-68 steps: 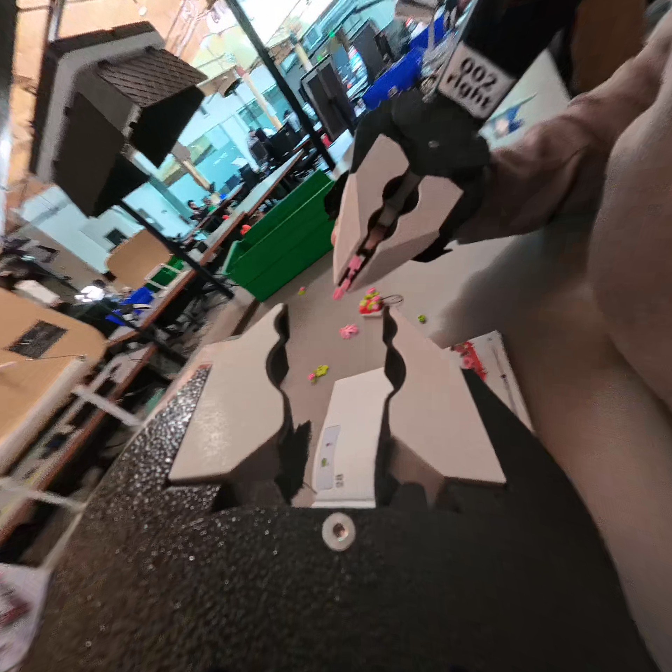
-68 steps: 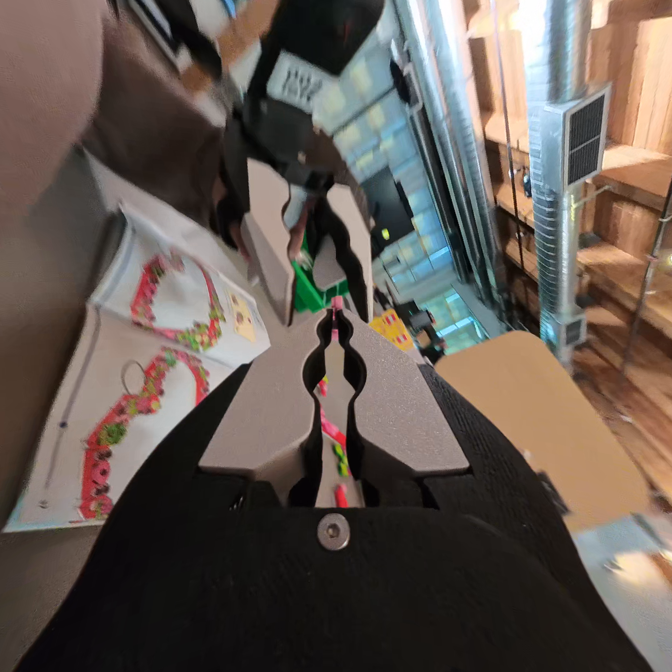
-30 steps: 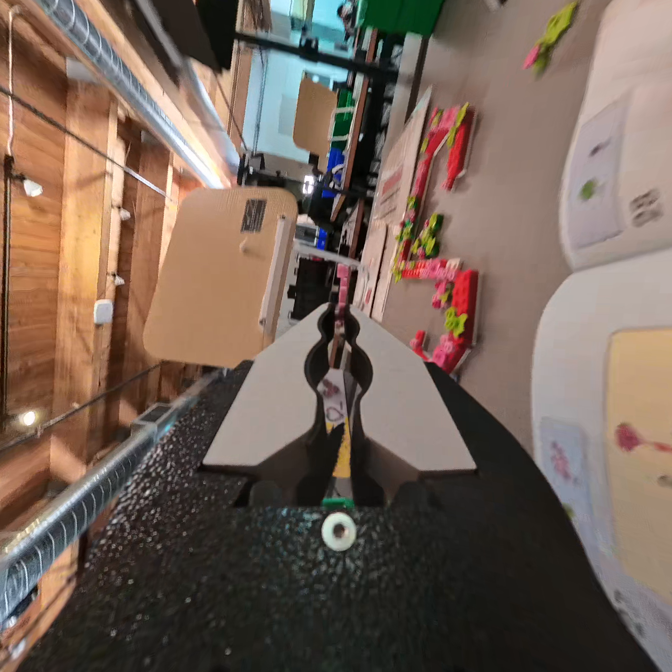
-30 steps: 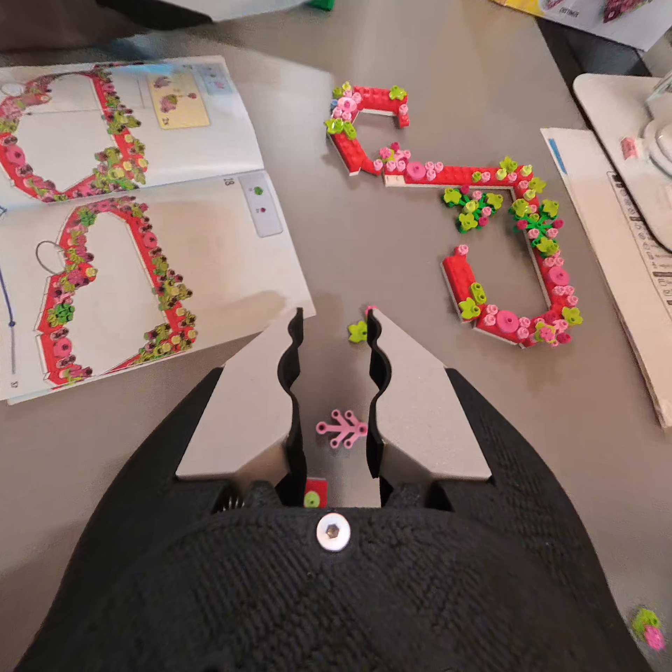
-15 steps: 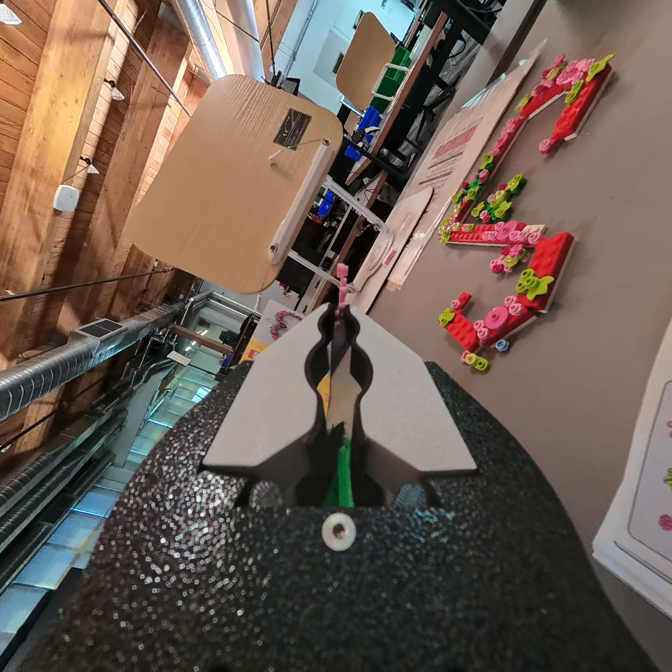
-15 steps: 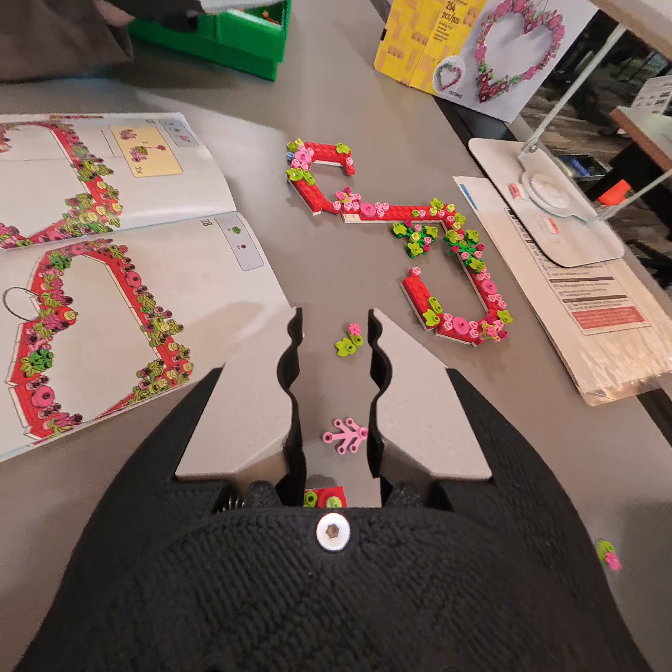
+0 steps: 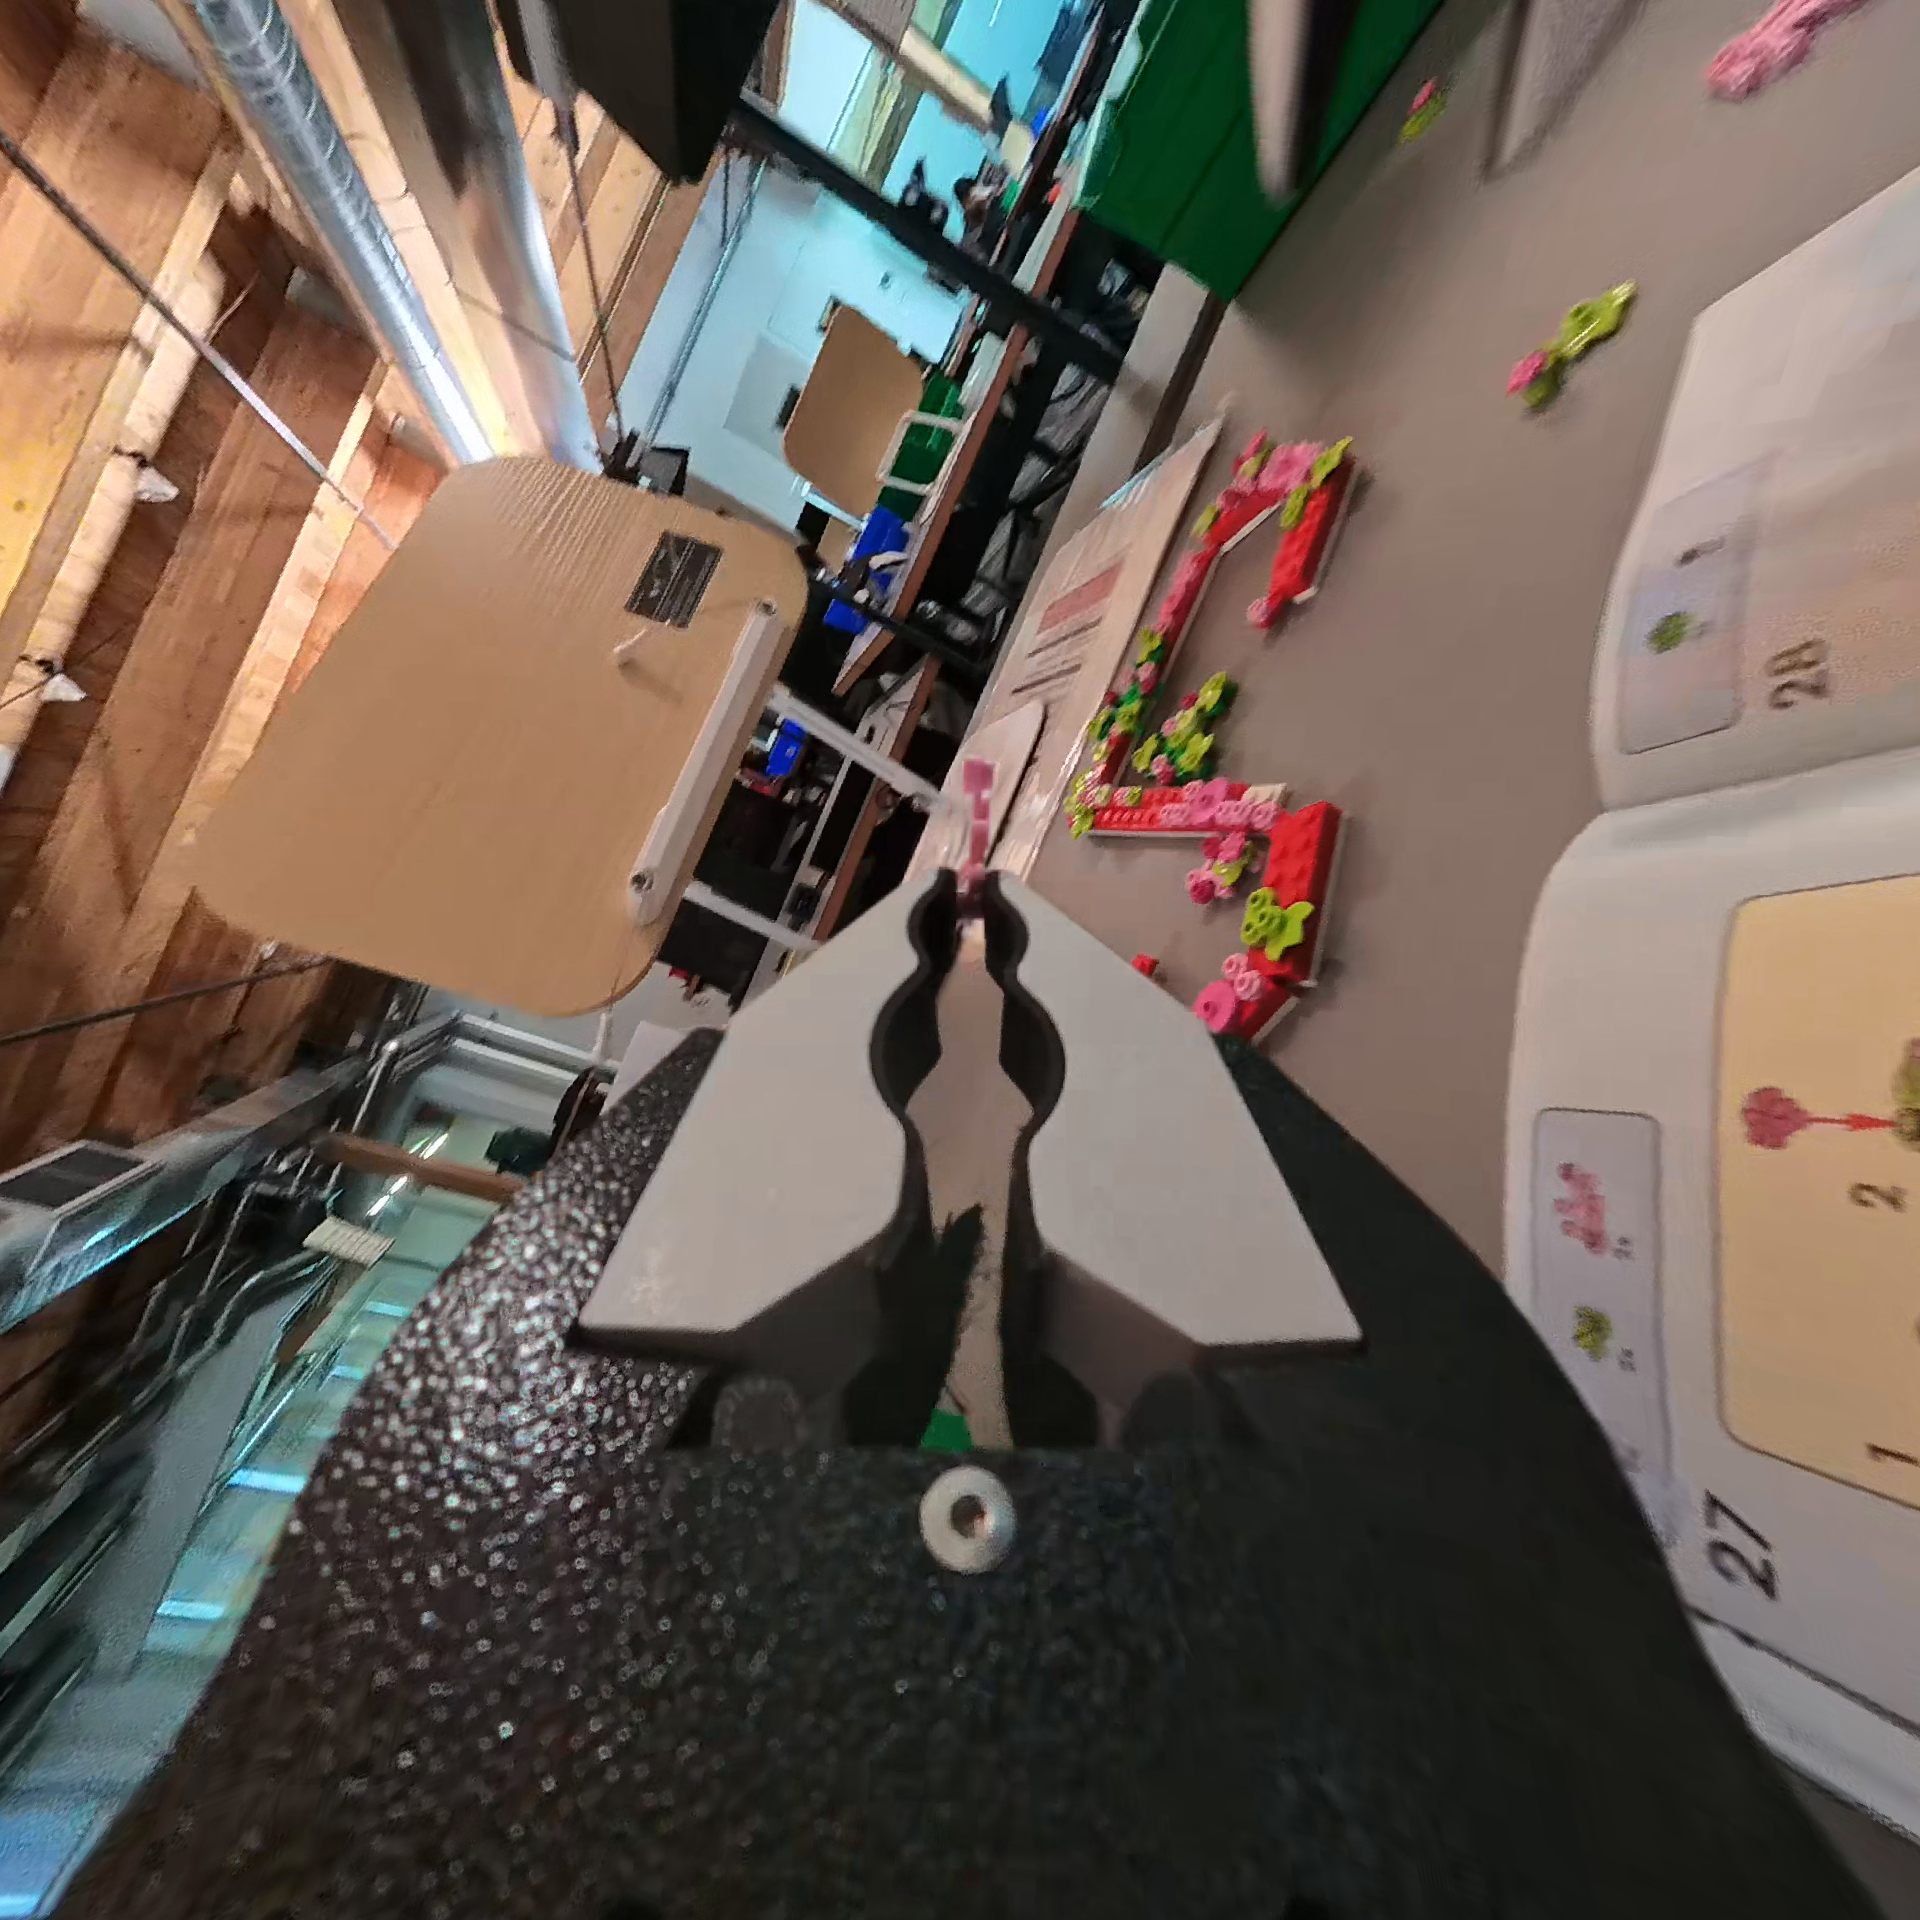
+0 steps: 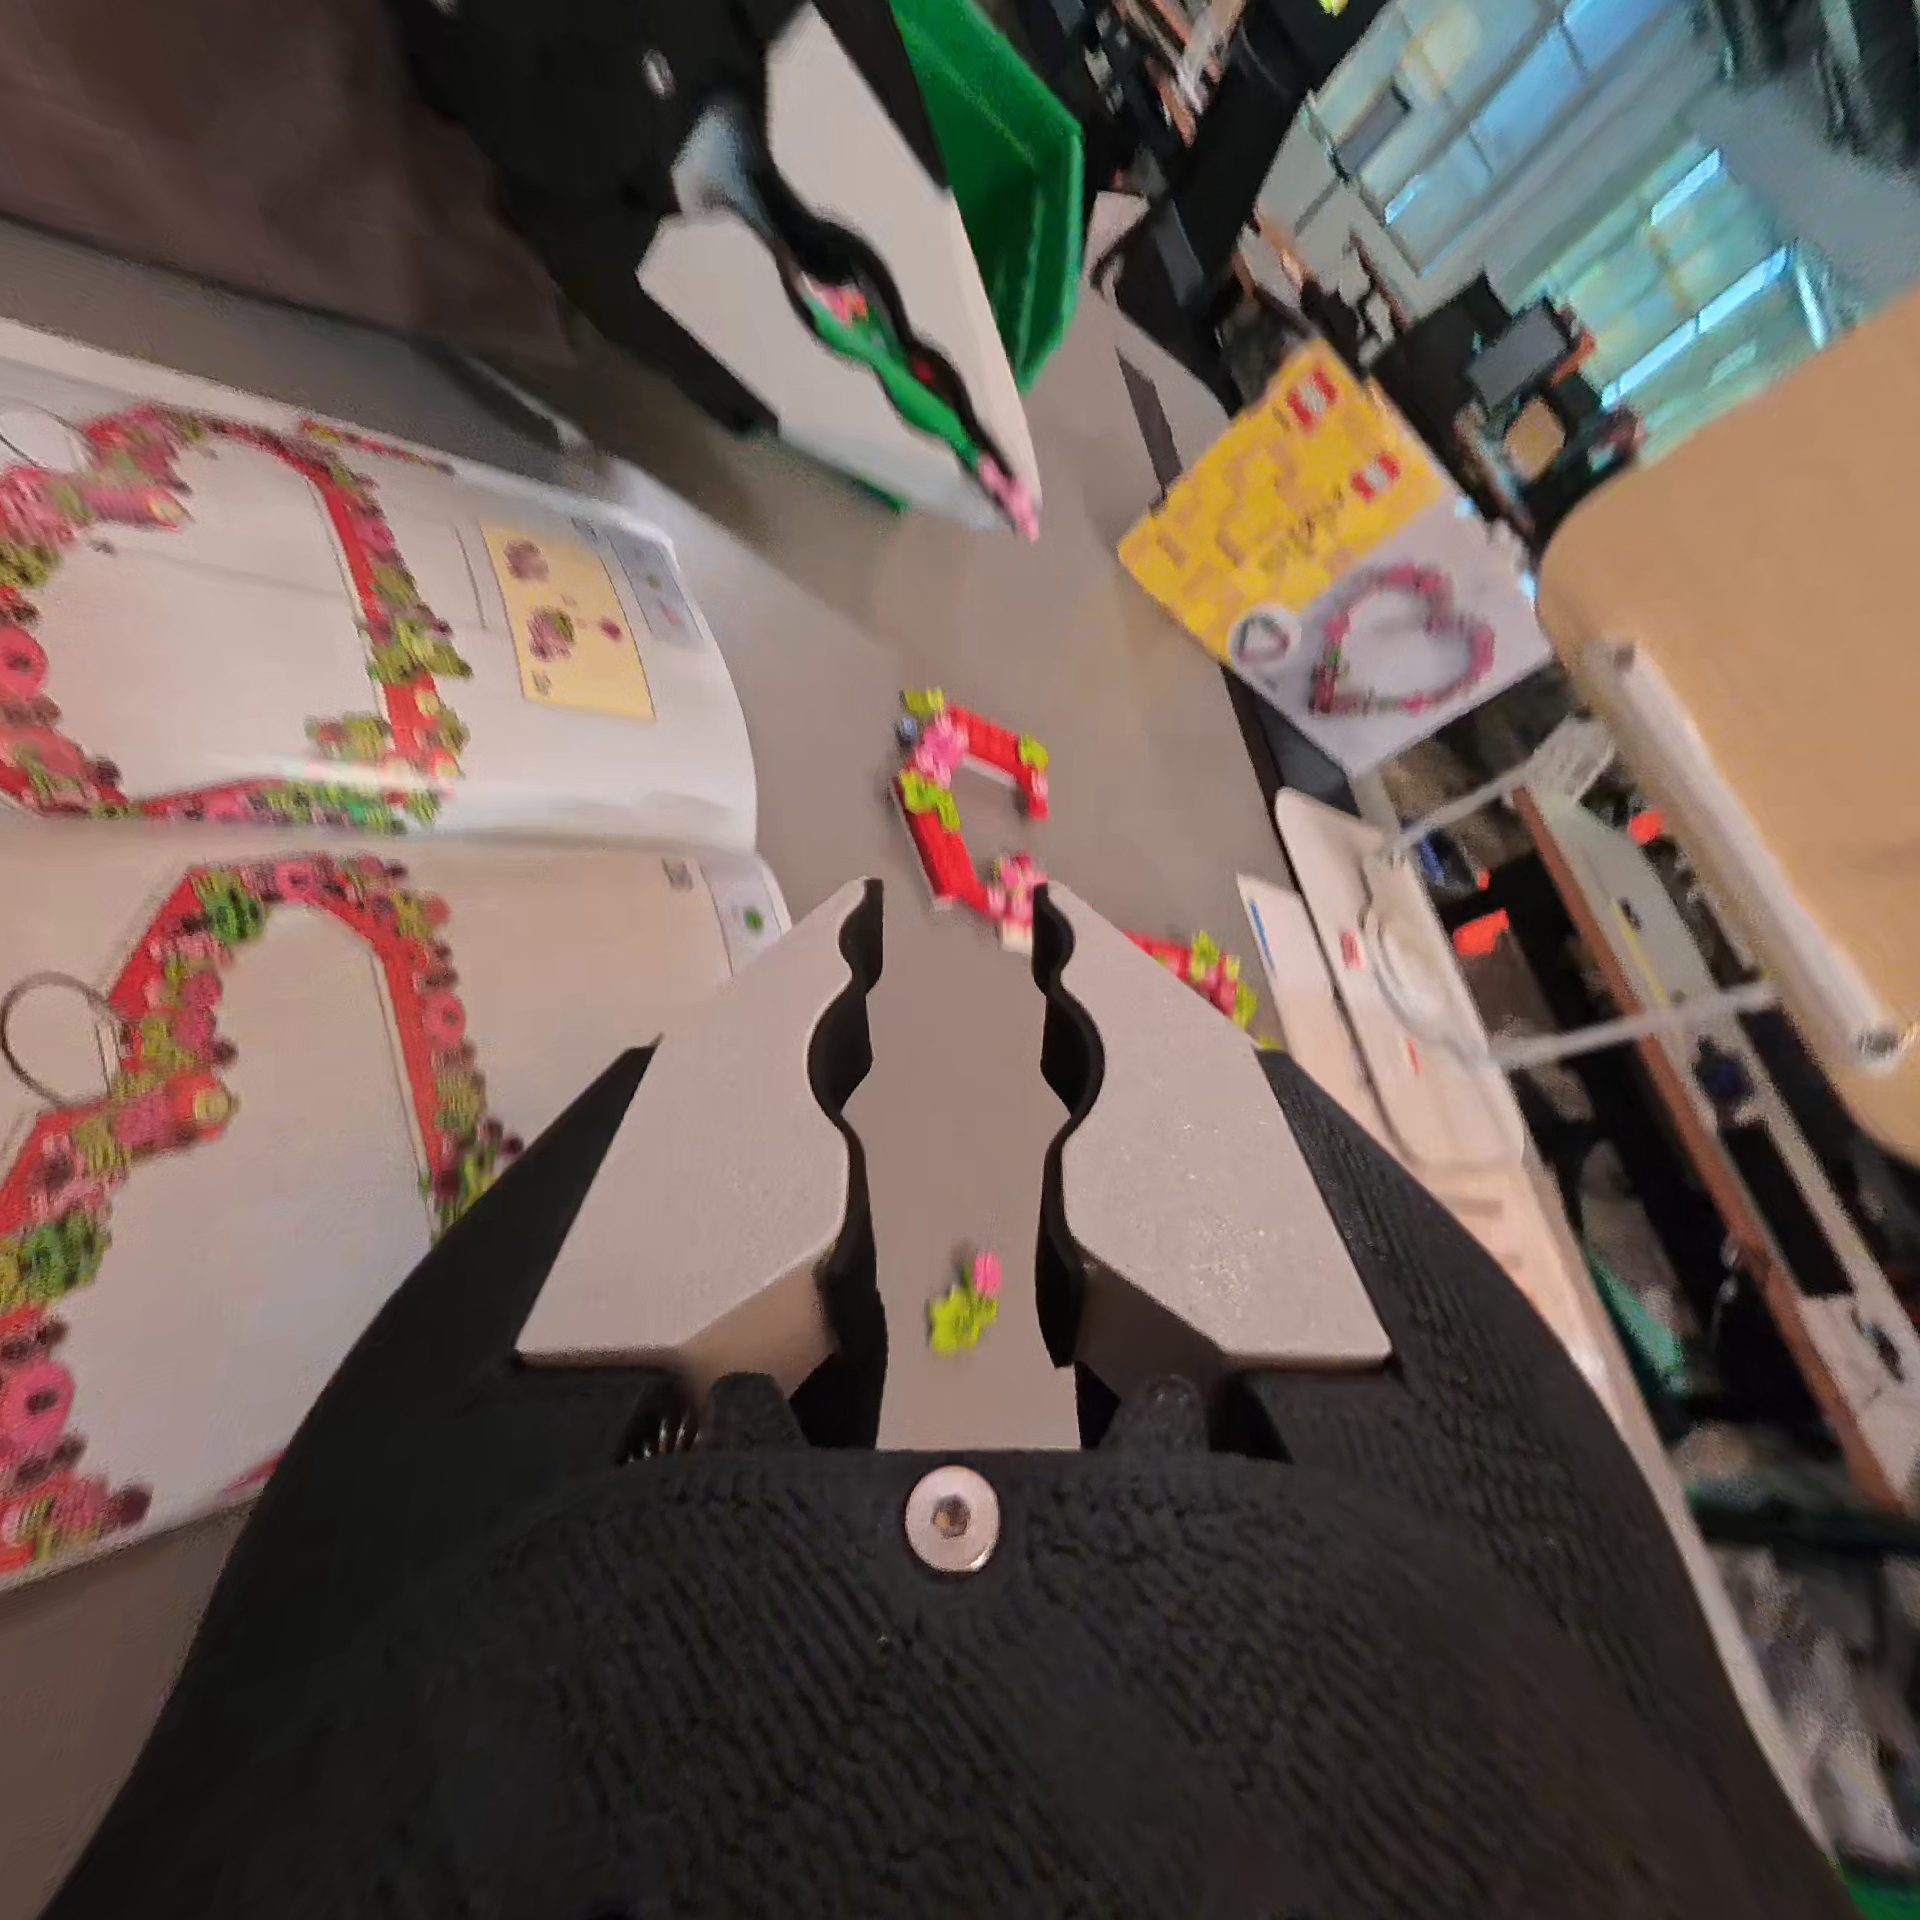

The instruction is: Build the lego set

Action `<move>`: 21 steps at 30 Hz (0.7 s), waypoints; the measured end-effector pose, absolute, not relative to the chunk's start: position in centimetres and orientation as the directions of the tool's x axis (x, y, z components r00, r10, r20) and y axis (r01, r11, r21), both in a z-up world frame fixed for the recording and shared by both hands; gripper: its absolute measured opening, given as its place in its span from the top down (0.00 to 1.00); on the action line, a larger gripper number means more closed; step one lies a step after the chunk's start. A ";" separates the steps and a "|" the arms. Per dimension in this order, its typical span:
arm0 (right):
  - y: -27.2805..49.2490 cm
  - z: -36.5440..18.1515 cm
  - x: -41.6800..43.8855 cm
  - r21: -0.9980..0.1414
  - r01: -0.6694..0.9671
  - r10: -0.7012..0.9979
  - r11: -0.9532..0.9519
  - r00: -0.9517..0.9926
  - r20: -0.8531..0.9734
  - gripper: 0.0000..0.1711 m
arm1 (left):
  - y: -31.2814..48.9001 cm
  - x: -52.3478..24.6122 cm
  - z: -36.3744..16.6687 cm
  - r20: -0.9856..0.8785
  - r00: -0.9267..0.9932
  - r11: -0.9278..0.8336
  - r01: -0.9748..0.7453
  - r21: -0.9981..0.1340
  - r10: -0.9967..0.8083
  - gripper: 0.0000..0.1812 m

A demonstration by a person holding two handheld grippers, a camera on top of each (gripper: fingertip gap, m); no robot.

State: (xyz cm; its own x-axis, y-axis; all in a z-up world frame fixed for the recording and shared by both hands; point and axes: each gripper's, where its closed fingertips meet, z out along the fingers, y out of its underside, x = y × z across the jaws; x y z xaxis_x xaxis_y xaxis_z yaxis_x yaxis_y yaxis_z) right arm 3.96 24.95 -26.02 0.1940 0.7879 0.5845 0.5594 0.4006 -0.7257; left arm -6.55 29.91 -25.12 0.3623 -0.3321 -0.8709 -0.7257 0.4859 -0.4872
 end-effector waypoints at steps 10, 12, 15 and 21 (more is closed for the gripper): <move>24.8 -25.3 -3.2 -0.406 0.608 0.531 0.682 -0.029 0.847 0.88 | 27.2 -3.4 -26.2 -0.860 0.257 0.569 -0.661 -0.489 -0.440 0.98; 25.3 -26.0 -3.3 -0.308 0.642 0.465 0.702 -0.087 0.881 0.91 | 27.0 -3.3 -26.2 -0.860 0.251 0.574 -0.657 -0.488 -0.444 0.98; 25.2 -26.1 -3.4 -0.220 0.641 0.386 0.735 -0.129 0.913 0.98 | 26.7 -2.8 -26.4 -0.851 0.244 0.574 -0.648 -0.500 -0.466 0.98; 26.5 -26.0 1.1 -0.161 0.715 0.379 0.680 -0.155 0.912 0.99 | 26.0 -1.9 -24.5 -0.715 0.392 0.529 -0.487 -0.695 -0.579 0.84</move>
State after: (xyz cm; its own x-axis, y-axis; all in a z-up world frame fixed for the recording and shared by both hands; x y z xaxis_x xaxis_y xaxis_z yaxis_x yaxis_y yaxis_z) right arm 1.09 26.46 -26.01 -0.1554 0.3792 0.9122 0.7154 0.6800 -0.1608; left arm -1.91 26.02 -24.54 0.3918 -0.5792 -0.7149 -0.4870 0.5287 -0.6952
